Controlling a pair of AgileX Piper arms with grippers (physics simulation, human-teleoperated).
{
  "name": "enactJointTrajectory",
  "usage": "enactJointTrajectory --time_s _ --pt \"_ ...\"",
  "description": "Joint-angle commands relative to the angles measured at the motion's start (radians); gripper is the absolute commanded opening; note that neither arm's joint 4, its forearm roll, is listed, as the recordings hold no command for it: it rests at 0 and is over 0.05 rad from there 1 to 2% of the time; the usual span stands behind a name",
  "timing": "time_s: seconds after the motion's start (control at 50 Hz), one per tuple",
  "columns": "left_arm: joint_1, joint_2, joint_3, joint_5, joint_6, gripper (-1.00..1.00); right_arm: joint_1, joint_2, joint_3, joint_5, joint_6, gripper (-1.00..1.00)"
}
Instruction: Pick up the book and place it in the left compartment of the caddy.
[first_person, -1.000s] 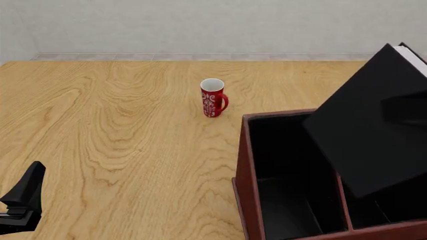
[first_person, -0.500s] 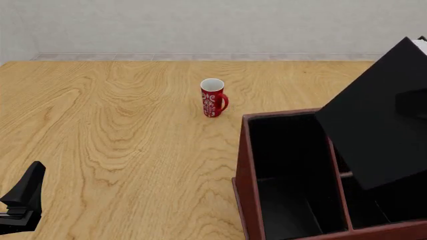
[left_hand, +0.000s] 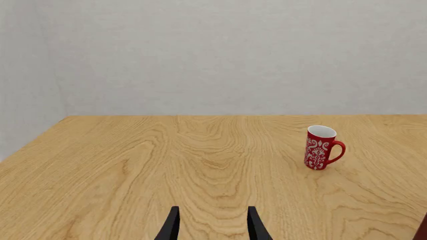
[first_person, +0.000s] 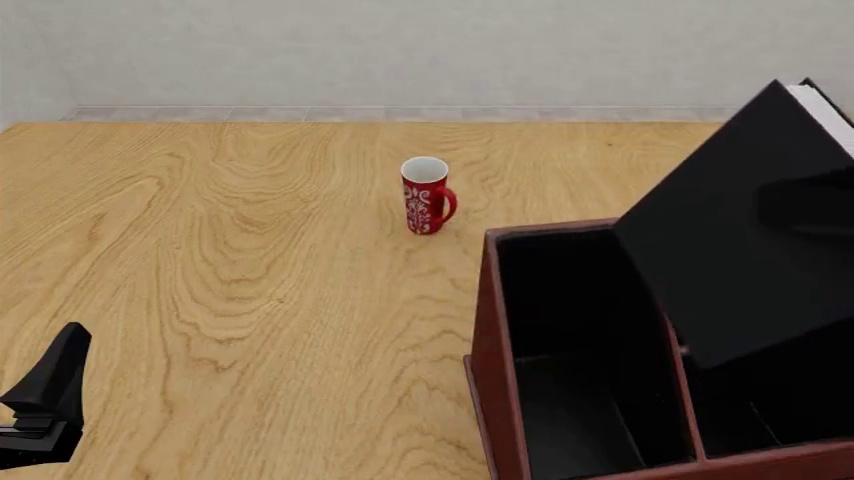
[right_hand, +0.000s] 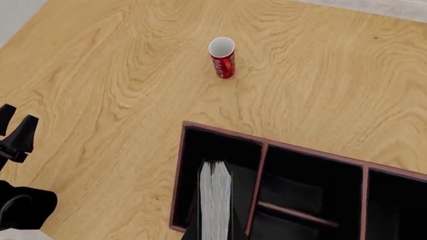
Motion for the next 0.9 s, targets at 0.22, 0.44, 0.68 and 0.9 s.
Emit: enactJointTrajectory --time_s 0.22,0.44,0.68,0.9 --pt "0.000 -0.003 0.005 -0.001 -0.001 1.00 0.023 0.016 0.088 -0.081 0.052 -1.00" --pt "0.000 -0.003 0.005 -0.001 -0.001 1.00 0.027 0.028 0.126 -0.113 0.063 -1.00" --pt "0.000 -0.003 0.005 -0.001 -0.001 1.00 0.023 0.037 0.144 -0.137 0.064 -1.00" --pt "0.000 -0.003 0.005 -0.001 -0.001 1.00 0.028 0.042 0.176 -0.166 0.074 -1.00"
